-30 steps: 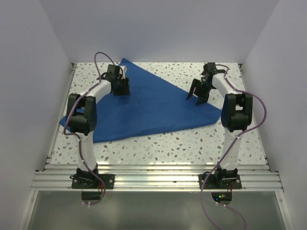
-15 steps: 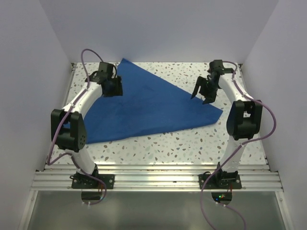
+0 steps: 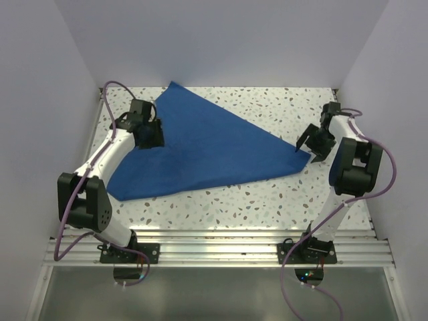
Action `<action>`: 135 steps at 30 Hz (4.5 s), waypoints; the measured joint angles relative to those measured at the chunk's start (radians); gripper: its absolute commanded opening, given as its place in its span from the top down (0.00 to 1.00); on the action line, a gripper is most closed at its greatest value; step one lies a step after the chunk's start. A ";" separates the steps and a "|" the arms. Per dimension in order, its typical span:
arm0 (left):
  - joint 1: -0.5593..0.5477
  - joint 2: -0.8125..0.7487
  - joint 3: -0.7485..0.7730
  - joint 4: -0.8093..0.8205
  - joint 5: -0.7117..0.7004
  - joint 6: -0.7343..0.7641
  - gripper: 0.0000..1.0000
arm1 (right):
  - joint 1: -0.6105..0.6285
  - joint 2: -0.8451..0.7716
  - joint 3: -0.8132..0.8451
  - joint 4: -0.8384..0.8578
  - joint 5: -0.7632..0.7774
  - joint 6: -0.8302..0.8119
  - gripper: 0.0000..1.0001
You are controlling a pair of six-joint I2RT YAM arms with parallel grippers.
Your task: Prepare the surgical pack
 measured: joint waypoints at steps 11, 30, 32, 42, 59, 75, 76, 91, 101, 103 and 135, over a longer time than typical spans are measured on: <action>0.006 -0.008 0.000 -0.021 -0.057 -0.001 0.46 | -0.016 0.053 -0.013 0.169 0.012 -0.021 0.27; 0.016 -0.021 -0.001 -0.046 -0.072 -0.001 0.54 | -0.049 0.037 -0.091 0.301 -0.107 -0.105 0.59; 0.016 -0.015 -0.005 -0.045 -0.049 -0.001 0.64 | -0.048 0.037 -0.094 0.301 -0.116 -0.107 0.64; 0.016 0.050 -0.073 -0.034 0.087 0.009 0.89 | -0.039 0.026 -0.099 0.274 -0.136 -0.089 1.00; 0.016 0.137 -0.124 0.020 0.128 0.009 0.94 | 0.303 -0.152 0.153 0.076 -0.174 -0.024 1.00; 0.016 0.148 -0.123 0.029 0.082 -0.010 0.94 | 0.681 -0.076 0.411 0.118 -0.308 0.175 1.00; 0.016 0.148 -0.123 0.029 0.082 -0.011 0.94 | 0.695 -0.054 0.426 0.129 -0.317 0.188 1.00; 0.016 0.130 -0.123 0.019 0.025 -0.053 0.93 | 0.824 0.232 0.617 0.202 -0.330 0.320 1.00; 0.026 0.087 -0.127 -0.047 -0.102 -0.071 0.95 | 0.876 0.348 0.734 0.201 -0.334 0.337 1.00; 0.032 0.088 -0.140 -0.045 -0.116 -0.072 0.97 | 0.887 0.365 0.749 0.202 -0.335 0.339 1.00; 0.059 0.102 -0.244 0.000 -0.159 -0.096 0.97 | 0.993 0.600 0.889 0.289 -0.457 0.454 0.35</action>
